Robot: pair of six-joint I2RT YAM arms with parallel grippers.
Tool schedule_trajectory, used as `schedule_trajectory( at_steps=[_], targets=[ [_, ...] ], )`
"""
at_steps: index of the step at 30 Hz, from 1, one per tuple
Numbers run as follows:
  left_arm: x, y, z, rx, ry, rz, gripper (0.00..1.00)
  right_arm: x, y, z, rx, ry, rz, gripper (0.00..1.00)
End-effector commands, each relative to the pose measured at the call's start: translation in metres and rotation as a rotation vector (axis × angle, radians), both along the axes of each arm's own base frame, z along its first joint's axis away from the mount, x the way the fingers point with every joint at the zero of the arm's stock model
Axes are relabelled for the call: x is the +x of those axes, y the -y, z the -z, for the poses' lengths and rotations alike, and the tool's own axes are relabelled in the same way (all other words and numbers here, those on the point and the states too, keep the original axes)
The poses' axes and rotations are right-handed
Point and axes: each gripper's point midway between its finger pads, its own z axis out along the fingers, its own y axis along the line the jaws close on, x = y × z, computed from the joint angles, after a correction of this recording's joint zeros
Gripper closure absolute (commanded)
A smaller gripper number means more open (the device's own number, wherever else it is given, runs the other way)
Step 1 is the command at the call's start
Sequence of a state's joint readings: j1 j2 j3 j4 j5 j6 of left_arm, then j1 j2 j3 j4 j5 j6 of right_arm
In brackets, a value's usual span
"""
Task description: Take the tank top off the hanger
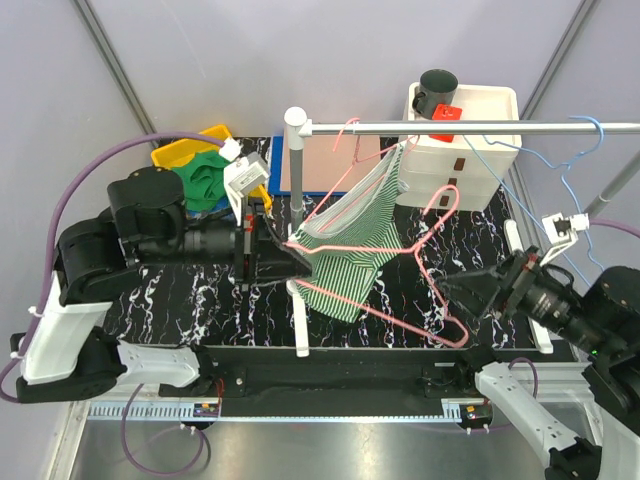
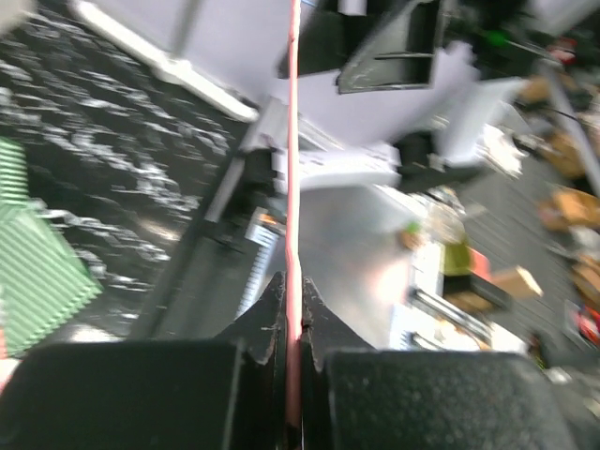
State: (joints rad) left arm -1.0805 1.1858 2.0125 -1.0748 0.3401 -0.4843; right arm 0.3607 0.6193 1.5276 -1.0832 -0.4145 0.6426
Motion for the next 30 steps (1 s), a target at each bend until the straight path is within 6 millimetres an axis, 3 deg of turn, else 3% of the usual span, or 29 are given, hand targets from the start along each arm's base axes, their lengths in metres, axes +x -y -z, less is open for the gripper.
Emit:
schedule_trajectory(
  at_steps=[1, 3, 7, 12, 13, 16, 19, 20, 21, 22, 23, 24, 25, 26, 27, 28, 29, 30],
  targets=[
    [-0.044, 0.001, -0.027, -0.145, -0.068, 0.248, 1.0, -0.045, -0.018, -0.009, -0.019, 0.127, -0.277, 0.02],
    [-0.06, -0.009, -0.041, -0.211, -0.083, 0.308, 1.0, -0.063, -0.02, -0.01, -0.005, 0.148, -0.345, 0.02],
    [-0.064, -0.018, -0.061, -0.329, -0.053, 0.297, 1.0, -0.098, -0.027, -0.025, 0.09, 0.175, -0.5, 0.04],
    [-0.055, -0.015, -0.062, -0.349, -0.051, 0.247, 1.0, -0.108, -0.03, -0.019, 0.183, 0.057, -0.536, 0.1],
    [-0.053, -0.014, -0.062, -0.347, -0.045, 0.239, 1.0, -0.112, -0.029, -0.017, 0.196, 0.039, -0.534, 0.17],
    [-0.047, -0.008, -0.061, -0.342, -0.044, 0.228, 1.0, -0.114, -0.026, -0.013, 0.211, 0.032, -0.506, 0.27],
    [-0.043, -0.004, -0.06, -0.333, -0.046, 0.221, 1.0, -0.112, -0.022, -0.016, 0.235, 0.038, -0.448, 0.49],
    [-0.04, -0.002, -0.06, -0.33, -0.048, 0.209, 1.0, -0.112, -0.021, -0.017, 0.241, 0.037, -0.437, 0.72],
    [-0.037, -0.003, -0.062, -0.331, -0.049, 0.189, 0.98, -0.109, -0.021, -0.018, 0.249, 0.033, -0.412, 0.83],
    [-0.028, -0.002, -0.062, -0.328, -0.04, 0.139, 0.93, -0.109, -0.02, -0.021, 0.26, 0.023, -0.406, 0.96],
    [-0.024, -0.002, -0.059, -0.315, -0.04, 0.116, 0.87, -0.109, -0.02, -0.022, 0.263, 0.026, -0.4, 1.0],
    [-0.019, -0.002, -0.056, -0.306, -0.033, 0.084, 0.56, -0.106, -0.017, -0.021, 0.263, 0.032, -0.365, 1.0],
    [-0.001, -0.005, -0.053, -0.294, -0.013, -0.022, 0.4, -0.106, -0.012, -0.022, 0.248, 0.065, -0.329, 1.0],
    [0.009, -0.01, -0.047, -0.262, -0.018, -0.094, 0.3, -0.102, -0.006, -0.009, 0.215, 0.015, -0.266, 1.0],
    [0.019, -0.017, -0.046, -0.252, -0.007, -0.164, 0.19, -0.088, 0.002, -0.004, 0.187, 0.008, -0.159, 1.0],
    [0.037, -0.028, -0.046, -0.246, 0.016, -0.29, 0.16, -0.089, 0.01, -0.005, 0.147, 0.046, -0.125, 1.0],
    [0.044, -0.038, -0.044, -0.232, 0.021, -0.352, 0.14, -0.088, 0.016, 0.011, 0.098, -0.014, -0.082, 1.0],
    [0.05, -0.046, -0.044, -0.233, 0.032, -0.405, 0.13, -0.076, 0.026, 0.018, 0.054, -0.035, 0.003, 1.0]
  ],
)
